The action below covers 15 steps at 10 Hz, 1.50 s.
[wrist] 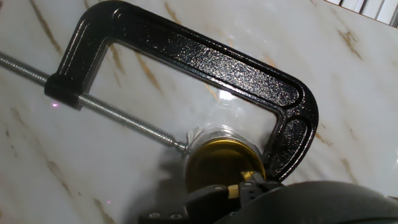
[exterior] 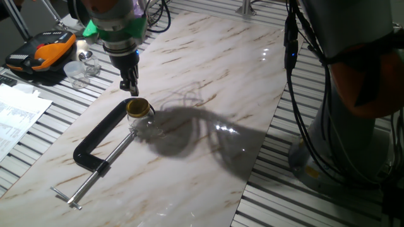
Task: Screw the lid onto the jar
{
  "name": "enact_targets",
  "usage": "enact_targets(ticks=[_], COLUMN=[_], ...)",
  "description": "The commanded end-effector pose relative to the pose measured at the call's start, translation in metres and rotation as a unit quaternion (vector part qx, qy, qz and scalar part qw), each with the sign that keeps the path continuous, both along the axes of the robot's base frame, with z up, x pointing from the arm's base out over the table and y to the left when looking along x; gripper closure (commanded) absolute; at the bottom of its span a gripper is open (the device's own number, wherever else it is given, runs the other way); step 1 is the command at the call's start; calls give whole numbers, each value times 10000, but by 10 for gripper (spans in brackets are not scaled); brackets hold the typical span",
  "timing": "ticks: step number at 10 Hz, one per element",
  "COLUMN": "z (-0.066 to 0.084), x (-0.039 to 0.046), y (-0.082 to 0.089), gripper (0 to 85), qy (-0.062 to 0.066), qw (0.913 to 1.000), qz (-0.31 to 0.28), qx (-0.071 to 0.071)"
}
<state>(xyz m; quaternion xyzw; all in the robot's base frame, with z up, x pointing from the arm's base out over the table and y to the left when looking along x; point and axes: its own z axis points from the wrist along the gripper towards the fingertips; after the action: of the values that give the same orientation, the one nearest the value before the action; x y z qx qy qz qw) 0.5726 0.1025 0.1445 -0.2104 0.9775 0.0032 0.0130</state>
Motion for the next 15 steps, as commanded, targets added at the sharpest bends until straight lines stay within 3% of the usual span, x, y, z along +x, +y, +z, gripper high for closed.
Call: enact_targets(ticks=[1,5,7,8,9,10,15], z=[-10,-21,-46,-63,-74,-68,-66], x=[-10,-41,-73,-100,-122,-128,-114], y=[17,59,105,140,173,185,173], gripper=[850,850,850,510,510,340,340], qy=[-22,-117,-162,-265,-312,-302,-327], qw=[10000,9999,9999,9995,9991,9989,9986], qz=[-38,-42,-57,-160,-277,-368,-394], qx=[27,-65,-20,-35,-51,-33,-90])
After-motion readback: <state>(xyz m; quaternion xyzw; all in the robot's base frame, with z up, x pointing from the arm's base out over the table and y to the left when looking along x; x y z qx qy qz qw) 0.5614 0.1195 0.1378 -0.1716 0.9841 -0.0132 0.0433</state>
